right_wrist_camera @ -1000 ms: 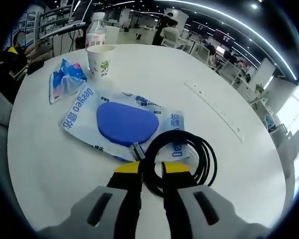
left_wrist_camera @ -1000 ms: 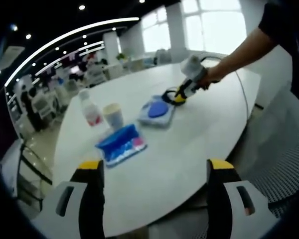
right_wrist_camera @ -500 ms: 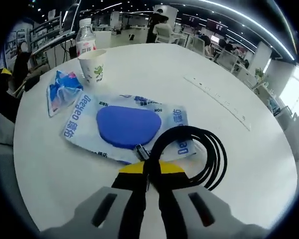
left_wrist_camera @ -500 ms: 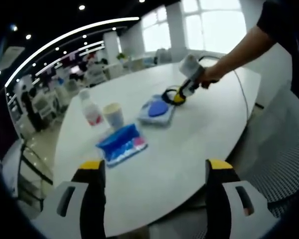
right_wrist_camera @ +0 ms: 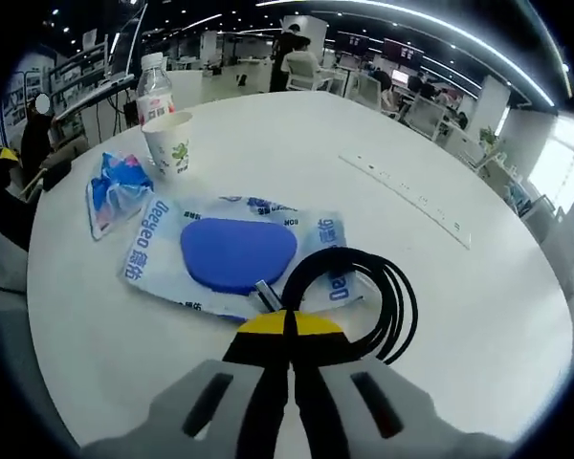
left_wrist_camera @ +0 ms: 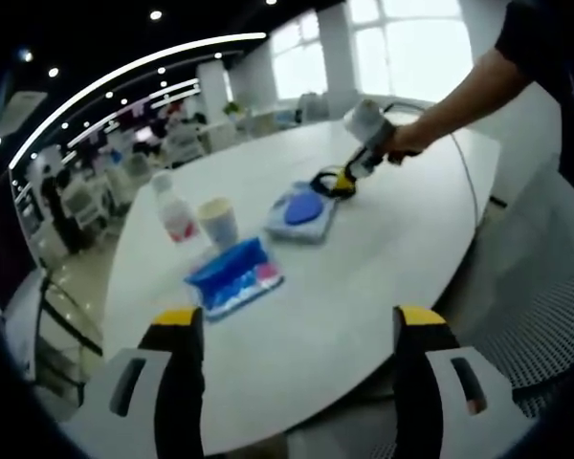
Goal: Arrange the tabletop items into an orderly group along one side of the table until the central work area is clear of visible clutter.
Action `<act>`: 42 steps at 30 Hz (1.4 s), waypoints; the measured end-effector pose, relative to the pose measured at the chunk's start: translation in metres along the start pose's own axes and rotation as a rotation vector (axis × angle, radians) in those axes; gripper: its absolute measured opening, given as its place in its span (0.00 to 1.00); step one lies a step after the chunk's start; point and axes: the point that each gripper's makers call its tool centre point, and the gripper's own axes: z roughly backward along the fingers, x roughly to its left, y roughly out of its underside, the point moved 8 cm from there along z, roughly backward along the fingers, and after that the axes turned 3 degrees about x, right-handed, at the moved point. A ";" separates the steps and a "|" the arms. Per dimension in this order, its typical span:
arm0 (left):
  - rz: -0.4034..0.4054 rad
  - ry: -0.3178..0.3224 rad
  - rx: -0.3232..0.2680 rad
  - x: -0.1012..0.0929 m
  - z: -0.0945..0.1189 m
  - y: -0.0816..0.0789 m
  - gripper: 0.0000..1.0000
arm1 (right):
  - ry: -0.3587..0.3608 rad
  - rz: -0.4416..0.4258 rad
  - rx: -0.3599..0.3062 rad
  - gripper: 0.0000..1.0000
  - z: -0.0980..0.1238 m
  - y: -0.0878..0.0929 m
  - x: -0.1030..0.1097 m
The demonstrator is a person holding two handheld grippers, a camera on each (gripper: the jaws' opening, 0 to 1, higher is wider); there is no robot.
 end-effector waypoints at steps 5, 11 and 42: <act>-0.001 0.003 0.000 0.000 0.000 0.000 0.77 | -0.020 0.039 -0.015 0.00 0.002 -0.004 0.005; -0.002 0.006 0.004 -0.001 0.000 0.000 0.77 | -0.025 0.068 0.004 0.18 -0.008 -0.001 0.004; 0.012 0.004 0.016 0.000 0.000 0.001 0.75 | -0.021 0.091 0.025 0.11 -0.019 0.014 -0.006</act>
